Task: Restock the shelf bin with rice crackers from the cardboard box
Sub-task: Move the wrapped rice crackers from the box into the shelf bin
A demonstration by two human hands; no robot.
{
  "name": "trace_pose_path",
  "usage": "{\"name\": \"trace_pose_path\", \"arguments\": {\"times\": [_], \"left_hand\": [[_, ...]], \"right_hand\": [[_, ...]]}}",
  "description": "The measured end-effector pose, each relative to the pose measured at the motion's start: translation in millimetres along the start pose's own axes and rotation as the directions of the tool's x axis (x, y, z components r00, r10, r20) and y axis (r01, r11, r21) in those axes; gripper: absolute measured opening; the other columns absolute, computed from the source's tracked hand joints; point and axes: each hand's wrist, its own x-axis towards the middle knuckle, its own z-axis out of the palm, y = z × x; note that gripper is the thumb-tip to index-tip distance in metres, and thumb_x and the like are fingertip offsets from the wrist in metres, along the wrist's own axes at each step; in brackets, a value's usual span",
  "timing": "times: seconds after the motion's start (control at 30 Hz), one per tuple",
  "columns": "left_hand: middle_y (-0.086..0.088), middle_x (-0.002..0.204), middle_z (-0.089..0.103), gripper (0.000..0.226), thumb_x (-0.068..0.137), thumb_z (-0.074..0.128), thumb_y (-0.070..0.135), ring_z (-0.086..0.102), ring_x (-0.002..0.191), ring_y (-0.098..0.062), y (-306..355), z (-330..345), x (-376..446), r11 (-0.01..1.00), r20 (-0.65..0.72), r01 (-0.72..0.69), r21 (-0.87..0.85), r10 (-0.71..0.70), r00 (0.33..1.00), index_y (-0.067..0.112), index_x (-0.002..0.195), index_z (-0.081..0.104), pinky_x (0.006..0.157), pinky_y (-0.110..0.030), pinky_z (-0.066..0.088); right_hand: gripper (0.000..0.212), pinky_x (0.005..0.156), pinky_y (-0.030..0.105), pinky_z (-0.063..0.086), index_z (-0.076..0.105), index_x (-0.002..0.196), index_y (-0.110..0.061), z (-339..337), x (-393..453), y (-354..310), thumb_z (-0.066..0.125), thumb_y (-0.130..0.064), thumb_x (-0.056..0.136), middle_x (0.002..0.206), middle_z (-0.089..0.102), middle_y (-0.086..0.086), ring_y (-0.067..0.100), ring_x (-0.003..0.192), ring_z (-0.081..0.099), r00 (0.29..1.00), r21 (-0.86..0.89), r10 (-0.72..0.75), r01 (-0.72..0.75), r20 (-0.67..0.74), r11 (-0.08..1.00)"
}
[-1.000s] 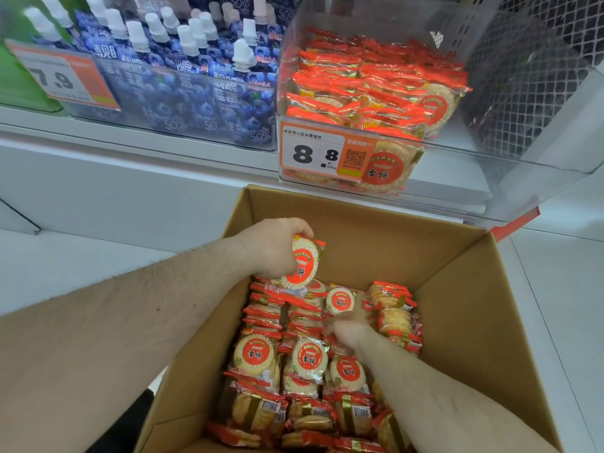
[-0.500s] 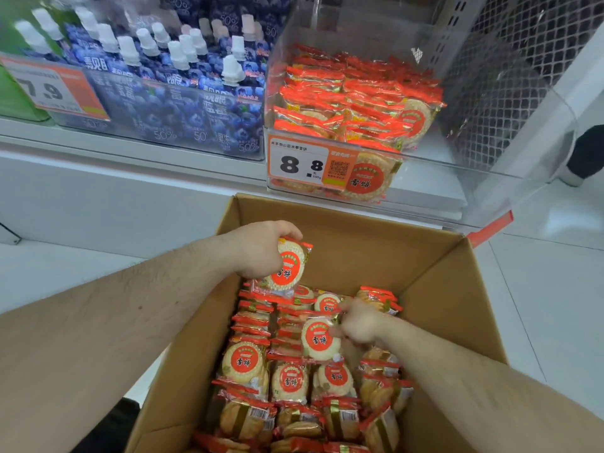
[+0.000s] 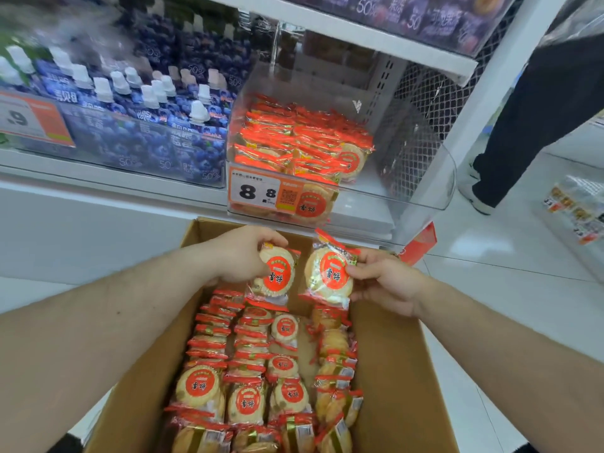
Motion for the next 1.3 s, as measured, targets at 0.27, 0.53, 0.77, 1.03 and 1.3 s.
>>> {"name": "trace_pose_path", "arguments": {"times": [0.27,0.53,0.77,1.03,1.3], "left_hand": [[-0.012,0.108,0.069,0.057,0.084,0.066,-0.004,0.061,0.08,-0.022,23,-3,-11,0.941,0.047,-0.098,-0.324,0.12,0.992,0.031,0.129,0.057,0.077,-0.04,0.054],[-0.014,0.115,0.066,0.072,0.079,0.062,-0.017,0.067,0.092,-0.028,39,-2,-17,0.903,0.102,-0.117,-0.413,0.173,0.98,0.032,0.131,0.052,0.086,-0.043,0.055],[-0.014,0.102,0.068,0.033,0.078,0.072,-0.002,0.068,0.082,-0.025,52,1,-14,0.877,0.072,-0.176,-0.447,0.231,0.97,0.017,0.102,0.058,0.071,-0.038,0.055],[-0.001,0.12,0.059,0.072,0.08,0.073,0.0,0.069,0.095,-0.016,72,-3,-18,0.85,-0.036,-0.278,-0.447,0.294,0.955,0.044,0.129,0.048,0.08,-0.041,0.059],[0.007,0.121,0.044,0.106,0.074,0.079,0.0,0.055,0.099,0.002,80,-9,-25,0.849,-0.099,-0.345,-0.4,0.334,0.937,0.055,0.143,0.019,0.077,-0.028,0.059]], "right_hand": [[0.038,0.07,0.033,0.046,0.063,0.11,-0.01,-7,-21,-21,0.065,-0.02,0.074,0.089,0.072,0.006,0.018,0.078,0.064,0.992,-0.018,-0.126,0.125,-0.026,0.992],[0.037,0.056,0.024,0.043,0.061,0.116,-0.003,5,-19,-29,0.068,-0.013,0.081,0.094,0.068,0.012,0.016,0.073,0.06,0.983,-0.079,-0.167,0.162,-0.074,0.984],[0.014,0.051,0.021,0.041,0.06,0.105,-0.01,22,-22,-42,0.062,-0.006,0.091,0.091,0.067,0.008,0.014,0.068,0.058,0.958,-0.212,-0.229,0.191,-0.175,0.959],[0.058,0.087,0.044,0.056,0.045,0.127,-0.028,20,-35,-58,0.076,-0.009,0.081,0.115,0.064,0.017,0.031,0.096,0.068,0.921,-0.217,-0.332,0.288,-0.206,0.933],[0.048,0.092,0.043,0.055,0.061,0.114,-0.014,18,-43,-67,0.079,-0.02,0.07,0.113,0.068,0.014,0.028,0.101,0.068,0.906,-0.38,-0.404,0.331,-0.13,0.864]]}}
